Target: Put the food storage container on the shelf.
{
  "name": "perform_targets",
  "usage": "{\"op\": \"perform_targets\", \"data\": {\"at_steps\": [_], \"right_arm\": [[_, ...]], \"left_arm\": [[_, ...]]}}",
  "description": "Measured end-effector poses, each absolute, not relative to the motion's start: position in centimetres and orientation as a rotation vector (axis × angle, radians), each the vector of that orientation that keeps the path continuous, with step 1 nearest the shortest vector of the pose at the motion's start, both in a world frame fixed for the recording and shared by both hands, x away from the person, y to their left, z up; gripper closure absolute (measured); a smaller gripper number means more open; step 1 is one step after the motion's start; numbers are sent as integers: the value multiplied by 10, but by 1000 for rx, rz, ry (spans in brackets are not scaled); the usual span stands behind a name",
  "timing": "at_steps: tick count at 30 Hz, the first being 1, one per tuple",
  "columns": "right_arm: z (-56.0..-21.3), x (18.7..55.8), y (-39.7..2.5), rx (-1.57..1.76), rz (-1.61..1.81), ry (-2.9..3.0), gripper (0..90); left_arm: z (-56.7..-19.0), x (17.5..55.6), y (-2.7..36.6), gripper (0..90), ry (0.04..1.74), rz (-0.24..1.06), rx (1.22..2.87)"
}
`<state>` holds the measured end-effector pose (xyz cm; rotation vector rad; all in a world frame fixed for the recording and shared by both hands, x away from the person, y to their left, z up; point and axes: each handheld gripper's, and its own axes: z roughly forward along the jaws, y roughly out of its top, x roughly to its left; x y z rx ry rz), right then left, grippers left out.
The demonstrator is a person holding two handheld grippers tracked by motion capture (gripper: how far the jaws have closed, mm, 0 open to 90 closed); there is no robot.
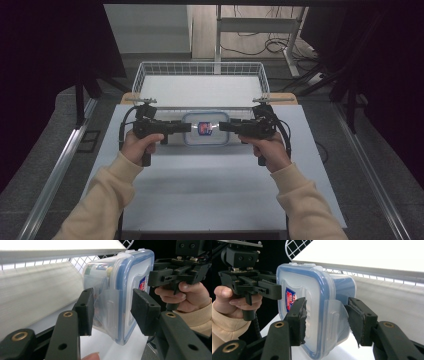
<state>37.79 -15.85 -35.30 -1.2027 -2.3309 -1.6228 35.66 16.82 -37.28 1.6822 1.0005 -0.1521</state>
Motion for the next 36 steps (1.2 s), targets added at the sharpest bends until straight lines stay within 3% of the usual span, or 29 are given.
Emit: {"op": "perform_targets", "data": {"at_steps": [25, 36], "right_arm": [[-298, 423, -147, -1182, -1642, -2458, 510], [-293, 454, -144, -1193, -1635, -2424, 511]], "left_arm": [[-337, 411, 178, 545, 940, -155, 1654], [-321, 443, 182, 544, 961, -134, 1675]]}}
